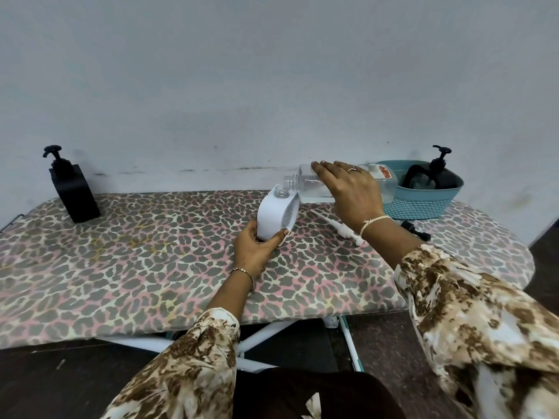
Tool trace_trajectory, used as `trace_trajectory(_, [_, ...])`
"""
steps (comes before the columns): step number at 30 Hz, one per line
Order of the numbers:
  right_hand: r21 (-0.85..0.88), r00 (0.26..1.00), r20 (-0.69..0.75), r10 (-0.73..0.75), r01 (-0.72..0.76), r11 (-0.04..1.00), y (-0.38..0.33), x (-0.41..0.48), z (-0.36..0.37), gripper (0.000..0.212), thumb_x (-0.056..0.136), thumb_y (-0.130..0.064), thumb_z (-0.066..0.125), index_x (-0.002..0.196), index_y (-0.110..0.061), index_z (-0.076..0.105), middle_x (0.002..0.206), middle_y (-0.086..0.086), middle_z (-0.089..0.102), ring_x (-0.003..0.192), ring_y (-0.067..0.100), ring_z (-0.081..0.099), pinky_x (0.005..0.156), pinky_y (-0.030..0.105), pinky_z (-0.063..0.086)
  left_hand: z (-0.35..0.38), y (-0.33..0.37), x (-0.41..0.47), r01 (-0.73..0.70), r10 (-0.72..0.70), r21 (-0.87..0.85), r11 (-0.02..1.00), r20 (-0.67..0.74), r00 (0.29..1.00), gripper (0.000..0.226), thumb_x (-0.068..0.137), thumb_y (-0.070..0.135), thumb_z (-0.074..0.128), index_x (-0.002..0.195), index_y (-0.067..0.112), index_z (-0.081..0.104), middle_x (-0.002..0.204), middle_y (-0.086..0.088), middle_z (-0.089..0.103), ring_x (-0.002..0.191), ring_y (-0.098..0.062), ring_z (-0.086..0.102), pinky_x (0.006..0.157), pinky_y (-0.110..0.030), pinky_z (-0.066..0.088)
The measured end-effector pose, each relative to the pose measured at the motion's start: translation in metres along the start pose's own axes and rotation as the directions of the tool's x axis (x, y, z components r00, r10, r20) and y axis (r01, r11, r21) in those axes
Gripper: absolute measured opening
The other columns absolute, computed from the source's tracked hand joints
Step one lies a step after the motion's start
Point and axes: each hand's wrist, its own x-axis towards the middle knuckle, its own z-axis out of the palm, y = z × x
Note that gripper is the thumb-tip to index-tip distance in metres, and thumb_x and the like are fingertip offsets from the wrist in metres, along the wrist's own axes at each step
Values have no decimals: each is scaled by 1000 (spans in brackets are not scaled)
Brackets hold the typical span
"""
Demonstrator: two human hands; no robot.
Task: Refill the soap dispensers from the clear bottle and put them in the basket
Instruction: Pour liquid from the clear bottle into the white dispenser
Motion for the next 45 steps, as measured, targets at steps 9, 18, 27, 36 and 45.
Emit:
trace_trajectory(9, [-28, 999, -14, -40, 40, 999, 2, 2, -3, 63, 75, 7, 60, 135, -12, 53, 127, 13, 63, 111, 34, 63, 87, 41, 51, -5, 3, 1, 16, -16, -3, 1000, 52, 998, 48, 73, 18, 83, 112, 6, 58, 103, -12, 69, 71, -22, 68, 55, -24, 57])
trace_trajectory(18, [-22, 999, -7, -45, 45, 999, 1, 1, -5, 63, 75, 9, 63, 134, -10, 53, 126, 14, 64, 110, 35, 63, 88, 41, 52, -6, 2, 2, 24, -22, -26, 999, 54, 998, 51, 72, 17, 83, 114, 4, 58, 107, -13, 68, 74, -21, 69, 56, -24, 57])
trace_trajectory(27, [-16, 999, -3, -38, 38, 999, 0, 1, -4, 63, 76, 9, 61, 135, -11, 52, 127, 15, 63, 112, 35, 63, 89, 42, 51, -8, -1, 3, 25, -23, -42, 999, 55, 998, 51, 70, 19, 85, 112, 6, 60, 106, -13, 69, 77, -26, 70, 54, -23, 55])
trace_trajectory(36, [1, 1000, 5, -30, 30, 1000, 1, 0, -5, 66, 75, 9, 60, 137, -11, 50, 128, 15, 62, 113, 36, 62, 91, 43, 50, -7, -3, 5, 26, -24, -47, 999, 43, 999, 52, 68, 21, 86, 111, 6, 60, 106, -11, 69, 84, -28, 71, 58, -25, 56])
trace_trajectory(45, [-12, 999, 31, -30, 31, 999, -1, 2, -8, 66, 74, 8, 65, 136, -11, 51, 128, 15, 62, 112, 36, 62, 91, 43, 50, -8, -6, 7, 27, -25, -44, 999, 45, 999, 52, 67, 21, 86, 109, 5, 61, 103, -11, 70, 85, -27, 71, 62, -30, 58])
